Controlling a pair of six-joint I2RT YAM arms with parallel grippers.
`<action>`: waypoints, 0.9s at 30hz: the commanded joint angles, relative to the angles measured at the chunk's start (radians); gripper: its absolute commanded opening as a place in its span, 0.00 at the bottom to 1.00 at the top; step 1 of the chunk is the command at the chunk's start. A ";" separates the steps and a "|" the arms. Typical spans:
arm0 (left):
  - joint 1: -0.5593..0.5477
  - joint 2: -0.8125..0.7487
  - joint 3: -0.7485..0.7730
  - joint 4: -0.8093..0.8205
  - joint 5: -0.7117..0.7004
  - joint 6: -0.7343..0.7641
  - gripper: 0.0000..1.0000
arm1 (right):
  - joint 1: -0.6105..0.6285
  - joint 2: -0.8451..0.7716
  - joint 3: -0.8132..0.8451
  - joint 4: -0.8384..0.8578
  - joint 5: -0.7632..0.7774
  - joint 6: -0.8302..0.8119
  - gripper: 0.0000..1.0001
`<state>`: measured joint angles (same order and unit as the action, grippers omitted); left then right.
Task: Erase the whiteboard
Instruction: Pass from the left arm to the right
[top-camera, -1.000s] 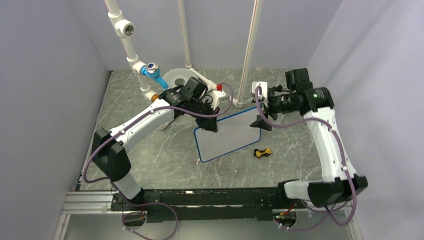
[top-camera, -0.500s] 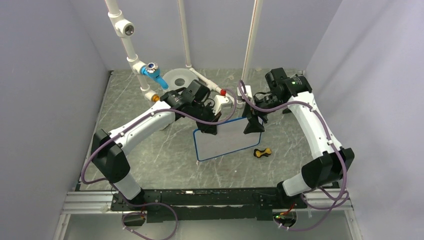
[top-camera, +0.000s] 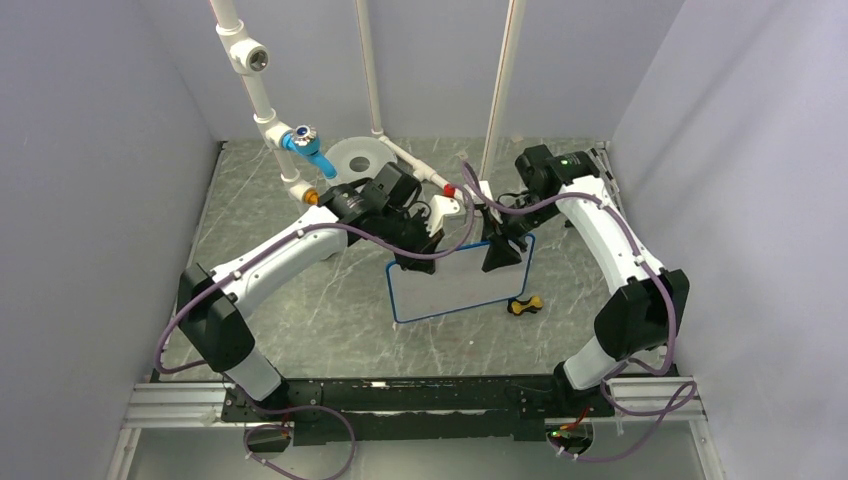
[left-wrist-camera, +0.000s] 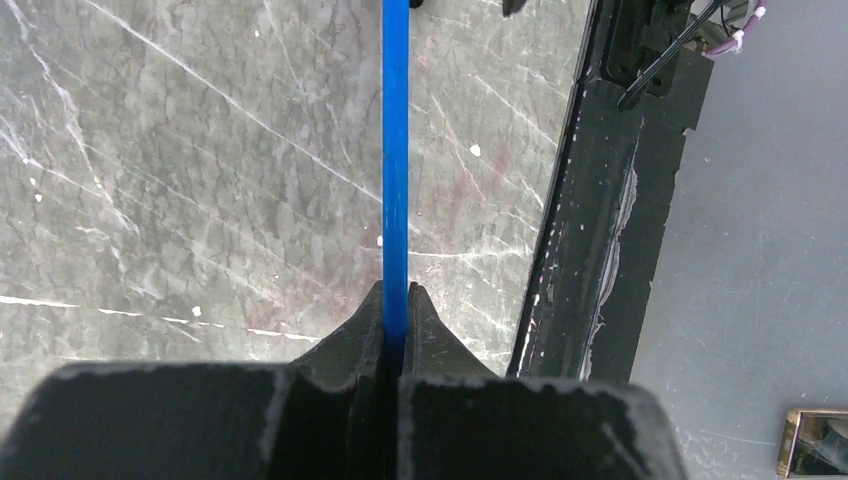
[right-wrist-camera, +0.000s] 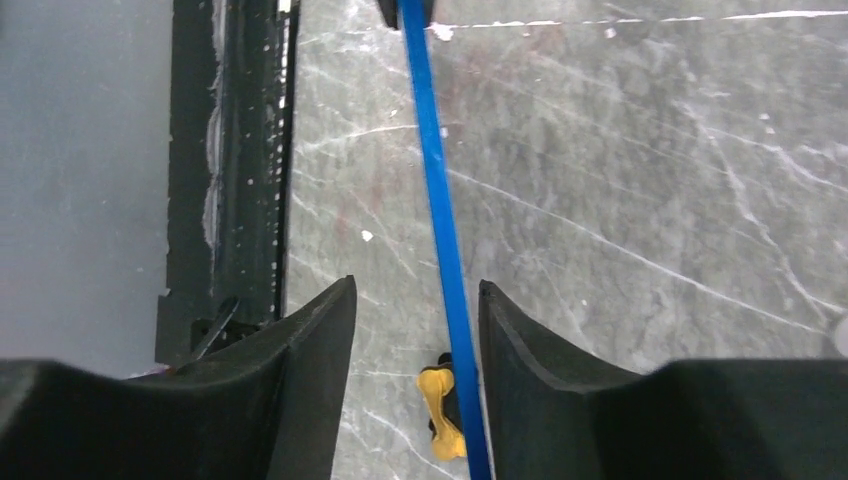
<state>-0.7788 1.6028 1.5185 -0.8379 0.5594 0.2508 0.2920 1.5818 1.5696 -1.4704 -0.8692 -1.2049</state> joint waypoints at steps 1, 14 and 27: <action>-0.002 -0.044 0.029 0.068 0.069 0.024 0.00 | 0.033 -0.027 -0.038 -0.024 -0.033 -0.063 0.39; 0.037 -0.128 -0.036 0.192 0.038 -0.079 0.20 | -0.058 -0.127 -0.040 0.005 0.011 -0.062 0.00; 0.061 -0.306 -0.118 0.349 0.000 -0.155 0.91 | -0.401 -0.232 -0.098 0.001 -0.008 -0.084 0.00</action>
<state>-0.7166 1.3853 1.4235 -0.5785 0.5766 0.1284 0.0288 1.4010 1.4521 -1.4780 -0.7940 -1.2747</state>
